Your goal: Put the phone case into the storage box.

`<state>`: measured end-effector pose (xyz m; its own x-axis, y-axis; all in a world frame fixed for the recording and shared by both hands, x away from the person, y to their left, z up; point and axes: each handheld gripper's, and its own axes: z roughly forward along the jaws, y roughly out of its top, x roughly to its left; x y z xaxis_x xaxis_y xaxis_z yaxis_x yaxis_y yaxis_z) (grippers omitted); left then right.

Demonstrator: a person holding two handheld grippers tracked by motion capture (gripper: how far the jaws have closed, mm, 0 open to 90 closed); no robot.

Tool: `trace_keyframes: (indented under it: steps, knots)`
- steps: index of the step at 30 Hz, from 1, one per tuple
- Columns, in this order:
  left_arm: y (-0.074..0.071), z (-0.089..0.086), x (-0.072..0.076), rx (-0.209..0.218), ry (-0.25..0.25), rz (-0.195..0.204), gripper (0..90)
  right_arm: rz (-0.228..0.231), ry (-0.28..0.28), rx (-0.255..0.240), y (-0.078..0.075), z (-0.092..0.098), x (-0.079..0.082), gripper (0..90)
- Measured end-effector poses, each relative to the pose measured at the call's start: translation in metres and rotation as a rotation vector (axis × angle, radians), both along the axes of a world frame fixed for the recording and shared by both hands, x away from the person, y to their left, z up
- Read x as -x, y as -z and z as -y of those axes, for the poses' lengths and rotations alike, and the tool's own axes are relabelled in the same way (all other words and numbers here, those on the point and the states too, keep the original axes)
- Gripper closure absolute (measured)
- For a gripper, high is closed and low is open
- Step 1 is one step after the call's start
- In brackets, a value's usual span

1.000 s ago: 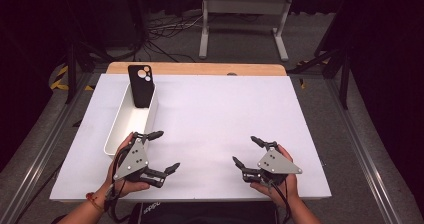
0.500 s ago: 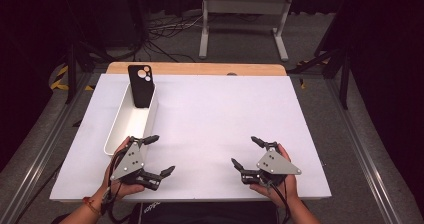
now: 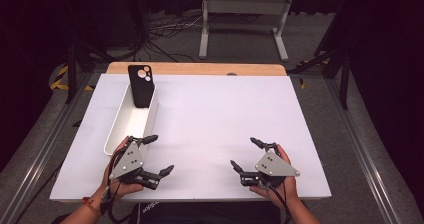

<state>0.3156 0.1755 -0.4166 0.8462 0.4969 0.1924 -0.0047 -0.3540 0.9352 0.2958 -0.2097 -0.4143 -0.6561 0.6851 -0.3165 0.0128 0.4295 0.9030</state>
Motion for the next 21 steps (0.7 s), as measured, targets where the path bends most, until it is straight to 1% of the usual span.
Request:
trace_keyframes:
  steps: [4, 5, 7, 8, 11, 13, 15, 16, 21]
  knots:
    - [0.0009, -0.0002, 0.0014, -0.016, 0.012, 0.008, 3.2, 0.001, -0.004, 0.011, 0.0005, -0.0013, 0.0001, 13.1]
    - [0.0013, 0.0003, 0.0021, -0.019, 0.008, 0.006, 3.2, 0.002, -0.004, 0.009, 0.0002, -0.0017, 0.0002, 13.1]
    - [0.0013, 0.0006, 0.0033, -0.018, 0.011, 0.002, 3.2, 0.003, -0.005, 0.008, -0.0007, -0.0024, 0.0010, 13.1]
    - [0.0011, 0.0004, 0.0036, -0.017, 0.008, 0.012, 3.2, 0.005, -0.006, 0.009, -0.0007, -0.0029, 0.0013, 13.1]
    - [0.0009, 0.0000, 0.0038, -0.021, 0.013, 0.012, 3.2, 0.003, -0.005, 0.008, -0.0005, -0.0038, 0.0012, 13.9]
    - [0.0001, -0.0012, 0.0028, -0.019, 0.021, 0.008, 3.3, 0.000, -0.011, 0.016, -0.0002, -0.0048, 0.0010, 14.3]
    - [-0.0002, -0.0016, 0.0024, -0.015, 0.009, 0.006, 3.7, -0.003, -0.013, 0.026, 0.0004, -0.0063, 0.0009, 14.3]
    - [-0.0001, -0.0021, 0.0022, -0.013, 0.011, 0.007, 3.7, 0.000, -0.013, 0.029, 0.0006, -0.0068, 0.0007, 14.3]
    - [0.0009, -0.0016, 0.0014, -0.013, 0.017, 0.000, 3.6, -0.003, -0.012, 0.020, 0.0012, -0.0071, 0.0000, 14.3]
